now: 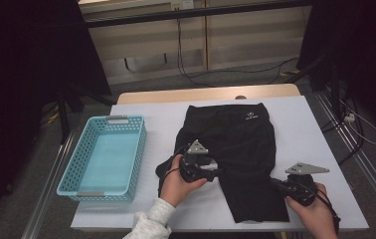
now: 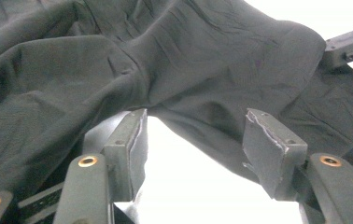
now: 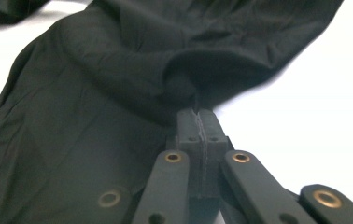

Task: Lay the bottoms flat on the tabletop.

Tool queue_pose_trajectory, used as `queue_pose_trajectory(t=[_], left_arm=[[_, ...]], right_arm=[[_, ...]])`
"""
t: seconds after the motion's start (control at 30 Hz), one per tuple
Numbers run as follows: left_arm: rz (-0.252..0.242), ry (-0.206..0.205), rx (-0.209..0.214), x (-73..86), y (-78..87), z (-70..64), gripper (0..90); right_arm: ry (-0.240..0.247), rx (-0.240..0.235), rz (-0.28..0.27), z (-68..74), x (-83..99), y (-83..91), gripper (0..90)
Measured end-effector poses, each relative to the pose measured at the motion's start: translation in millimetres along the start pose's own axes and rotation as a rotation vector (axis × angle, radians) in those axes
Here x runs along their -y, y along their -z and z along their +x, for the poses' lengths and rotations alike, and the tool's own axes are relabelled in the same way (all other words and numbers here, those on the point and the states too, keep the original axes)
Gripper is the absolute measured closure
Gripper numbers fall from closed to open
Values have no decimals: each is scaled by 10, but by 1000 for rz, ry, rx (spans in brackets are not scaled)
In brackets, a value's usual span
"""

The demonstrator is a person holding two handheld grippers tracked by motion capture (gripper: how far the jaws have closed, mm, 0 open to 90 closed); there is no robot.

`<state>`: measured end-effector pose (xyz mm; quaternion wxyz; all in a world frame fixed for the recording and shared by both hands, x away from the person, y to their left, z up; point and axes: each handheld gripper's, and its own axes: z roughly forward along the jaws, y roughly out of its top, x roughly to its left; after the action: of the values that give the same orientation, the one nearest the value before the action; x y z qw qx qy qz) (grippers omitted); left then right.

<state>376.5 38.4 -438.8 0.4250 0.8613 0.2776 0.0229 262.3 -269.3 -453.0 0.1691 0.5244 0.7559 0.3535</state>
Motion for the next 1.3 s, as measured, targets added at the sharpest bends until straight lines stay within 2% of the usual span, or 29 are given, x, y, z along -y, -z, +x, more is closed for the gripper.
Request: queue_pose_trajectory(t=[0.13,0.2,0.27,0.3,0.37,0.47,0.57,0.63,0.8,0.9,0.93,1.0,1.07,1.1,1.13,1.23,1.3], left_arm=[[2,-3,1,-10,0,-3,410],[0,-3,0,-17,-8,-9,407],[1,-4,0,-24,-15,-13,404],[0,-4,1,-26,-18,-15,401],[2,-4,1,-28,-20,-14,396],[0,-3,-3,-26,-7,0,379],[2,2,-11,-17,12,19,360],[6,4,-14,-10,24,33,347],[9,4,-24,7,46,55,332],[6,8,-29,14,68,66,330],[4,10,-31,17,78,72,329],[3,10,-34,19,94,79,328],[-3,10,-40,26,108,81,328],[-3,9,-40,29,114,82,327],[-4,11,-41,32,120,80,327],[-5,13,-45,35,145,87,327],[-14,18,-48,36,166,95,328]], right_arm=[[-7,41,39,-65,85,137,900],[-19,35,45,-100,124,202,900],[-33,37,44,-117,141,240,846],[-34,45,47,-115,139,243,785],[-20,51,27,-97,123,234,669],[-16,59,-5,-87,83,223,601],[-32,75,-49,-134,18,208,545],[-51,73,-65,-184,-22,185,545],[-112,128,-86,-301,-92,46,577],[-138,142,-71,-327,-97,-59,574],[-138,132,-65,-327,-96,-86,587],[-126,124,-44,-310,-93,-143,647],[-106,149,-34,-296,-105,-153,744],[-115,155,-29,-310,-112,-153,806],[-123,141,-29,-325,-113,-154,900],[-125,107,-35,-364,-117,-161,900],[-134,124,-47,-412,-117,-158,900]])
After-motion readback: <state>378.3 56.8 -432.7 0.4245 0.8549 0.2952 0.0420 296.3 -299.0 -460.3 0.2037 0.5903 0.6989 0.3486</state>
